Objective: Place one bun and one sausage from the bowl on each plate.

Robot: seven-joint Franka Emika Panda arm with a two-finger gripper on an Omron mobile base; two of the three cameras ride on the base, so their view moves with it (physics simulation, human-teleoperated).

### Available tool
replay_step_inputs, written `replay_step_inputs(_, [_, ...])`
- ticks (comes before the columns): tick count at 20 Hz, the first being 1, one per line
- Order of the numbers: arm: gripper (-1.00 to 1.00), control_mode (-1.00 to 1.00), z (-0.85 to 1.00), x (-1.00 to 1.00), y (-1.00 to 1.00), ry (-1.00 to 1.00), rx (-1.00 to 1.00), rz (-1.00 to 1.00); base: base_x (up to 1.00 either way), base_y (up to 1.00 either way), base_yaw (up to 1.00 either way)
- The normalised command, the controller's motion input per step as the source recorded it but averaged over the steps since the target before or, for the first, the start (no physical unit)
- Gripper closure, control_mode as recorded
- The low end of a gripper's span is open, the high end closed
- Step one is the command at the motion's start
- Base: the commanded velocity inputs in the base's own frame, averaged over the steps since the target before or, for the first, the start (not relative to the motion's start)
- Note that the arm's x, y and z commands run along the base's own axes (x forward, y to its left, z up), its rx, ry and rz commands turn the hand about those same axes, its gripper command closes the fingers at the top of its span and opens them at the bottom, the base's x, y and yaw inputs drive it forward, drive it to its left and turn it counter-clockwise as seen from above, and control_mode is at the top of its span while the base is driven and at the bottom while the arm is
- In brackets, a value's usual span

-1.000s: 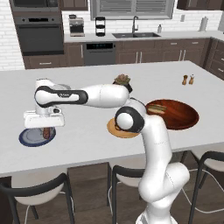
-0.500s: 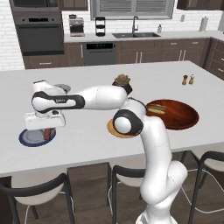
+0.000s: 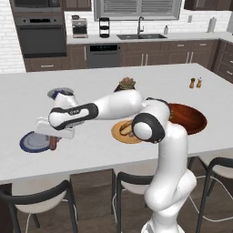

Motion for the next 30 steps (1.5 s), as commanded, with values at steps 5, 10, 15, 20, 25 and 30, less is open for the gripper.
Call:
replay_step_inputs(5, [1.0, -1.0, 0.0, 0.56, 0.26, 0.06, -0.04, -0.01, 0.0, 0.0, 0.0])
replay_step_inputs(10, [1.0, -1.0, -0.01, 0.33, 0.11, 0.0, -0.01, 0.0, 0.0, 0.0, 0.0])
replay_step_inputs(15, [1.0, -1.0, -0.12, 0.43, 0.25, 0.0, -0.03, 0.0, 0.0, 0.0, 0.0])
replay_step_inputs(20, [1.0, -1.0, -0.42, 0.27, 0.08, 0.0, 0.0, 0.0, 0.0, 0.0, 0.0])
replay_step_inputs(25, [1.0, -1.0, -0.31, 0.43, 0.01, 0.0, 0.0, 0.0, 0.0, 0.0, 0.0])
replay_step_inputs(30, [1.0, -1.0, -0.12, 0.36, 0.28, 0.0, 0.0, 0.0, 0.0, 0.0, 0.0])
